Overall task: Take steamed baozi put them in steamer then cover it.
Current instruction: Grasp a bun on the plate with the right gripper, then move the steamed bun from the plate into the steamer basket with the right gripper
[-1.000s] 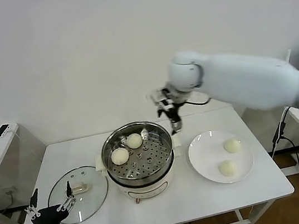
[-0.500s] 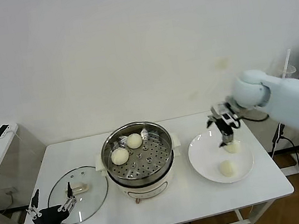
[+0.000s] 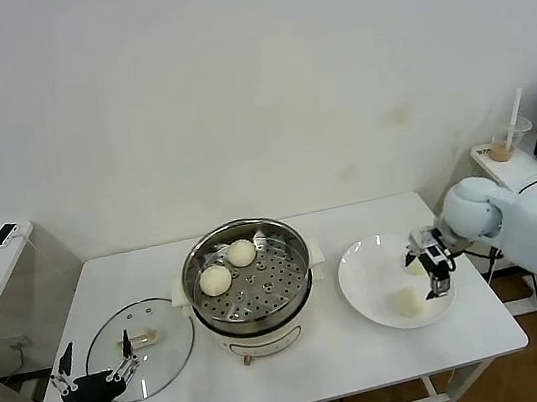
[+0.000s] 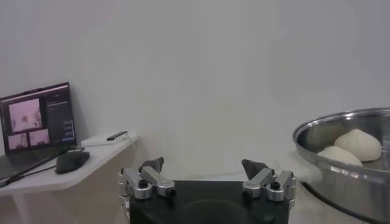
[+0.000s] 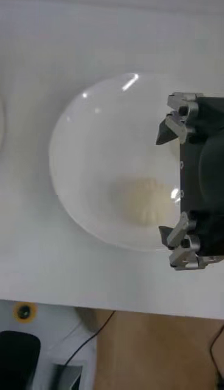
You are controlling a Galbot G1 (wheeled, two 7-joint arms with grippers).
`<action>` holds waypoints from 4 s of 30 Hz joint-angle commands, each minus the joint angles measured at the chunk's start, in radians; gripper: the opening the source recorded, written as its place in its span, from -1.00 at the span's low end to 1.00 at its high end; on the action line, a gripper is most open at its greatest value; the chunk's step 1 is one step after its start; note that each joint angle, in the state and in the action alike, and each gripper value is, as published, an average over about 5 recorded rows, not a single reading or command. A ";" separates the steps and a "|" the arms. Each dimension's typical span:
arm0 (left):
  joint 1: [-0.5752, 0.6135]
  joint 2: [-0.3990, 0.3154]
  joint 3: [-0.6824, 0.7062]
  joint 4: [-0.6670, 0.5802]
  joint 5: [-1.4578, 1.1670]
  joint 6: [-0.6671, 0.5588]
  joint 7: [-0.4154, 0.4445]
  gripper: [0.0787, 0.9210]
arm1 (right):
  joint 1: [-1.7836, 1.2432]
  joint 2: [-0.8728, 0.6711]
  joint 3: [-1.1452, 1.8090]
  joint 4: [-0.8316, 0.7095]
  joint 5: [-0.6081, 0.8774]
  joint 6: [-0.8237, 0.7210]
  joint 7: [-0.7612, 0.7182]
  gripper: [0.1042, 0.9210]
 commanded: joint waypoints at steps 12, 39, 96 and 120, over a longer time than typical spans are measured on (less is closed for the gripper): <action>0.003 -0.006 -0.003 0.011 0.000 -0.001 0.001 0.77 | -0.088 0.110 0.031 -0.095 -0.068 -0.011 0.013 0.76; -0.001 -0.008 0.005 0.010 0.001 0.004 0.001 0.77 | -0.101 0.102 0.035 -0.117 -0.089 -0.032 0.017 0.48; 0.037 -0.020 -0.036 -0.041 0.008 0.009 0.007 0.77 | 0.499 0.639 -0.301 -0.073 0.327 0.088 0.036 0.22; 0.032 -0.023 -0.057 -0.043 -0.010 0.009 0.007 0.77 | 0.425 0.706 -0.406 -0.066 0.106 0.385 0.075 0.22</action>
